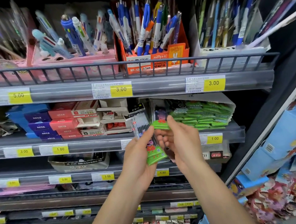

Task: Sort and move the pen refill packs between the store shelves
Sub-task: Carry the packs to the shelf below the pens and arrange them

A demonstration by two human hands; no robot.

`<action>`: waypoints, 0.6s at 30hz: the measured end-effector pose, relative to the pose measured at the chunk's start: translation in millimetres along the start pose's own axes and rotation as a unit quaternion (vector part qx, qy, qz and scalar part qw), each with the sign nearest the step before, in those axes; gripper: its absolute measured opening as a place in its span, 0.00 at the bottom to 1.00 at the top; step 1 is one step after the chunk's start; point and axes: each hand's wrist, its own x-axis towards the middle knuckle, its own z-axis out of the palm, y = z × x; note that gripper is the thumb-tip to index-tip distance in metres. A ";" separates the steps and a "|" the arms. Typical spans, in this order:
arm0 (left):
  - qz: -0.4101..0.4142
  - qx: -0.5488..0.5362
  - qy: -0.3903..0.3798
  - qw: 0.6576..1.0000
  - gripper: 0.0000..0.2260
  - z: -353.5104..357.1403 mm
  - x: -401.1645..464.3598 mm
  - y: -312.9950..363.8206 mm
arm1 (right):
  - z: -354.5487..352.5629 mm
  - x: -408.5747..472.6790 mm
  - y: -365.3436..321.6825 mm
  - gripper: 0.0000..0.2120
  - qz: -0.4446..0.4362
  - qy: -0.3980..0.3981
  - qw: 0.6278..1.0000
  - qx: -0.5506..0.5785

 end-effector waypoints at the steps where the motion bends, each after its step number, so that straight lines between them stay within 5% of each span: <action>1: -0.002 -0.002 0.009 1.000 0.09 1.1 3.2 -0.5 | -5.0 -2.6 1.1 0.18 -0.016 0.014 1.000 -0.018; 3: -0.012 -0.017 0.022 1.000 0.08 2.9 8.3 -1.2 | -21.6 -3.8 4.7 0.14 -0.146 0.097 0.964 -0.199; 5: -0.020 -0.033 0.026 0.999 0.12 3.5 12.3 -1.3 | -38.0 -3.9 2.9 0.07 -0.392 0.169 0.810 -0.403; 7: -0.025 -0.034 0.025 0.999 0.13 3.2 14.8 -2.4 | -45.4 6.6 -1.5 0.10 -0.565 0.081 0.651 -0.500; 9: -0.029 -0.025 0.024 0.999 0.14 3.4 15.5 -4.4 | -44.9 23.1 -10.1 0.14 -0.604 -0.042 0.567 -0.558; 12: -0.035 -0.017 0.022 0.999 0.14 3.2 12.9 -4.6 | -41.3 44.2 -18.1 0.14 -0.593 -0.104 0.530 -0.598; 18: -0.059 0.015 0.027 0.998 0.11 -8.8 1.1 -4.9 | -36.3 73.1 -17.5 0.15 -0.606 -0.085 0.534 -0.584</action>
